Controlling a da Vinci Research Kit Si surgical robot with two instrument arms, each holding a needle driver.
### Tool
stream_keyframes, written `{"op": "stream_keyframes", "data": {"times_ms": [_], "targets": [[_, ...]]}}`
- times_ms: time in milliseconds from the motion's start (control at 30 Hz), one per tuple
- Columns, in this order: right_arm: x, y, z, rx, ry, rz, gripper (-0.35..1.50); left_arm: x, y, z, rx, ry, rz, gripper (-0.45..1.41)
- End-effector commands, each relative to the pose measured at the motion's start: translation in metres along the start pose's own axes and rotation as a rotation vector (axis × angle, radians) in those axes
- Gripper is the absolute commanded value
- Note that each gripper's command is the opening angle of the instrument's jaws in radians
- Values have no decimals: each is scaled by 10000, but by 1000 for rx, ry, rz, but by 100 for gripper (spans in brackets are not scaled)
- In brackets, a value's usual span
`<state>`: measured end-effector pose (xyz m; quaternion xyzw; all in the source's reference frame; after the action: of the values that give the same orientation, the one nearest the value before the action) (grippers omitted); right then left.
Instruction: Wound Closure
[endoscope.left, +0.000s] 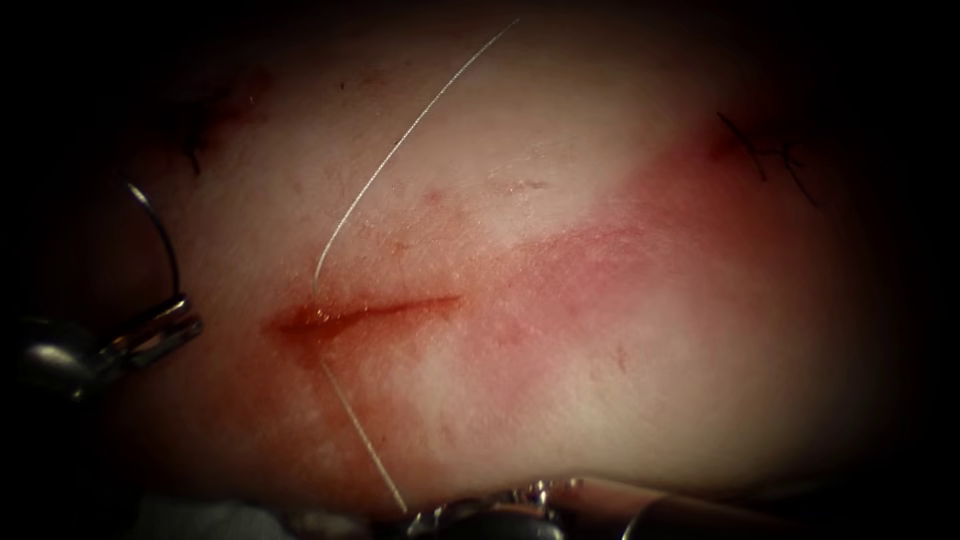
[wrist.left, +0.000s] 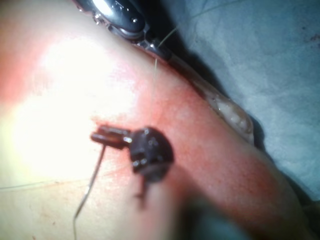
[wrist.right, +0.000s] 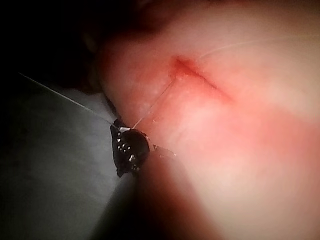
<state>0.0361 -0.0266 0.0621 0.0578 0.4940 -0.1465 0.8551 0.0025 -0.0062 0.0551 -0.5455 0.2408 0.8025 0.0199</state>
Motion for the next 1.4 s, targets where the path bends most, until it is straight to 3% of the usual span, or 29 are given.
{"op": "stream_keyframes", "data": {"times_ms": [33, 67, 167, 200, 333, 633, 867, 1033, 1067, 1100, 1200, 1400], "targets": [[21, -20, 8, 9, 11, 5, -35, -3, 9, 5, -2, 0, -2, -45], [40, -34, 4, 14, 15, 5, -35, -3, 9, 4, -2, 0, -2, -45], [68, -59, -3, 35, 37, 12, -35, -3, 8, 3, -3, 1, -2, -45], [89, -79, -8, 49, 49, 7, -35, -3, 8, 3, -3, 1, -2, -45], [124, -112, -17, 68, 65, 11, -35, -3, 9, 5, -2, -1, -3, -45], [128, -135, -32, 90, 70, 49, -35, -2, 9, 5, -2, 0, -3, -45], [156, -178, -51, 128, 68, 63, -35, -2, 9, 7, -1, -1, -3, -45], [173, -180, -52, 147, 84, 58, -35, -2, 9, 7, -1, -1, -3, -45], [174, -172, -54, 52, 100, 73, 72, -2, 9, 7, -1, -1, -3, -45], [168, -157, -61, -26, 114, 100, 136, -2, 9, 7, -1, -1, -3, -45], [146, -130, -83, -83, 117, 113, 148, -2, 9, 7, -1, -1, -3, -45], [79, -70, -142, -119, 82, 140, 148, -2, 9, 6, -1, -1, -3, -45]]}}
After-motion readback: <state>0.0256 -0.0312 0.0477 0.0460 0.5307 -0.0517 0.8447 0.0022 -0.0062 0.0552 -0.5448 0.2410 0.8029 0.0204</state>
